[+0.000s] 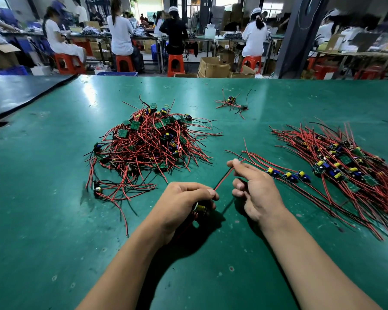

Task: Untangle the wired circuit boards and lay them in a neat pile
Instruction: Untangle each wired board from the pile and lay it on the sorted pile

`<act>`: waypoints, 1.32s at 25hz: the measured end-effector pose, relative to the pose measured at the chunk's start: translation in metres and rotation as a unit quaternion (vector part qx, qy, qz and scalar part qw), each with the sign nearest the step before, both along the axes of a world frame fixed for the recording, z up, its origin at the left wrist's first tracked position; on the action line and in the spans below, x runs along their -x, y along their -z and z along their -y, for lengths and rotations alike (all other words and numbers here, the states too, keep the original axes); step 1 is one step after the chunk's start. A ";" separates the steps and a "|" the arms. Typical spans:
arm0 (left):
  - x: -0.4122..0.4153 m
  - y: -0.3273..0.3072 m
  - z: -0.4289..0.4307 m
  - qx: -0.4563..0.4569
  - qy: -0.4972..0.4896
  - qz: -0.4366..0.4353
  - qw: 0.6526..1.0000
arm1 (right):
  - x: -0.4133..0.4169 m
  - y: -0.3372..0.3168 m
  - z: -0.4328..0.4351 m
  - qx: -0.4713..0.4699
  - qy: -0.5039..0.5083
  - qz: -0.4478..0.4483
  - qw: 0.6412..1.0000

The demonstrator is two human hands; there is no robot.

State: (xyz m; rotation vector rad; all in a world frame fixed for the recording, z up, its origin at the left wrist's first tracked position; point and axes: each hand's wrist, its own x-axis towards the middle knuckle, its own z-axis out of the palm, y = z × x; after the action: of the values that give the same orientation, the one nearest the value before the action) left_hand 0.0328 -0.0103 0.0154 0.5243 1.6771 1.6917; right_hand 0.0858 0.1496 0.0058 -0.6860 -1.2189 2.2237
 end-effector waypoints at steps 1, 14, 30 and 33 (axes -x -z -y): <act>0.000 0.000 0.001 0.001 0.009 0.000 1.000 | -0.001 -0.001 -0.002 0.034 -0.010 0.002 0.999; 0.001 0.003 -0.003 -0.047 -0.046 0.043 0.997 | -0.005 0.003 0.014 -0.080 -0.177 0.023 0.981; -0.001 0.002 0.002 -0.001 0.026 -0.033 0.999 | -0.002 -0.004 0.002 0.094 -0.042 -0.012 0.995; 0.000 0.004 0.001 0.002 0.045 -0.038 0.998 | -0.003 -0.009 -0.004 0.221 -0.063 -0.041 0.972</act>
State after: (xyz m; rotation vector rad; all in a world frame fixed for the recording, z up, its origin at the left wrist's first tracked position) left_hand 0.0331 -0.0117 0.0112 0.6606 1.6830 1.6219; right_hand 0.0887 0.1541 0.0147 -0.6861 -0.7459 2.6349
